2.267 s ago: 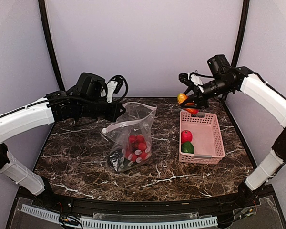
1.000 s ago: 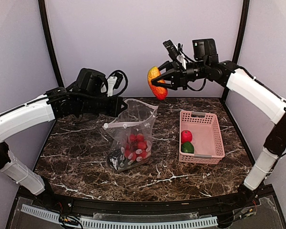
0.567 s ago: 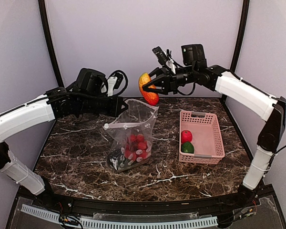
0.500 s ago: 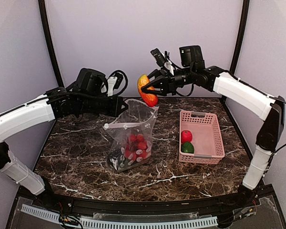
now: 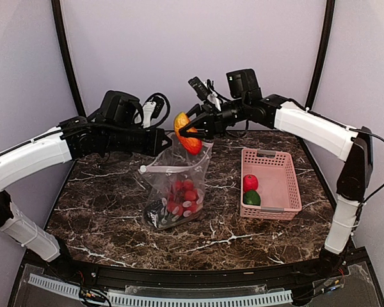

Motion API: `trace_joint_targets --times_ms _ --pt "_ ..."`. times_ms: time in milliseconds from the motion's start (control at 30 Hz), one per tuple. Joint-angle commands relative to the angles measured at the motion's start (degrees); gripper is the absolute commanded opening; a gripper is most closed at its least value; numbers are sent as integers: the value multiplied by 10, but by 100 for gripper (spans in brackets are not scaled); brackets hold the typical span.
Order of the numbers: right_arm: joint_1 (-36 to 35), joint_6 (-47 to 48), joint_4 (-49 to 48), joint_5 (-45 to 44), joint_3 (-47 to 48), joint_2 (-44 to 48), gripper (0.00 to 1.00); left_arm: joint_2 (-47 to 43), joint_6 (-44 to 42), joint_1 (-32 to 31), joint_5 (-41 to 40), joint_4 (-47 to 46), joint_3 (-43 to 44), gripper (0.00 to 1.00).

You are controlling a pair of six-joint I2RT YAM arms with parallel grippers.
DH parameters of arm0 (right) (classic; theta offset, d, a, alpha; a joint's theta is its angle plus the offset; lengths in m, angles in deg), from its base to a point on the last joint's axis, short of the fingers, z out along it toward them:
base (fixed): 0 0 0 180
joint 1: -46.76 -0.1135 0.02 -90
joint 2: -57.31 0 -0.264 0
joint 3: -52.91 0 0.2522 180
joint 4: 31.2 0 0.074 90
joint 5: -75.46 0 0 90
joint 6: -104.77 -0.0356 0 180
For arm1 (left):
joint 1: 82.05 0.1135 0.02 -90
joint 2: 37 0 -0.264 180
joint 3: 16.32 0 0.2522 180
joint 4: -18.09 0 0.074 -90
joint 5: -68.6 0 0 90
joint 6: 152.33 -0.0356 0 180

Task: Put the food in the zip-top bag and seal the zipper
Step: Place the fake fruit in the zipper food storage bag.

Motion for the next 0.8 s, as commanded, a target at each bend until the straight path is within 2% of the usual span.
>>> trace_joint_targets --times_ms 0,100,267,433,633,767 --pt "-14 10 -2 -6 8 -7 49 -33 5 3 0 -9 -3 1" --pt "-13 11 9 -12 10 0 58 -41 5 4 -3 -9 -12 1" --pt "-13 36 42 -25 6 30 62 -52 5 3 -8 -11 -27 1" --pt "-16 116 117 -52 8 58 57 -54 3 3 -7 -14 -33 1" --pt "-55 280 240 -179 -3 85 51 -55 -4 3 4 -24 -42 1" --pt "-84 340 299 -240 -3 89 51 -54 -14 3 3 -22 -37 1"
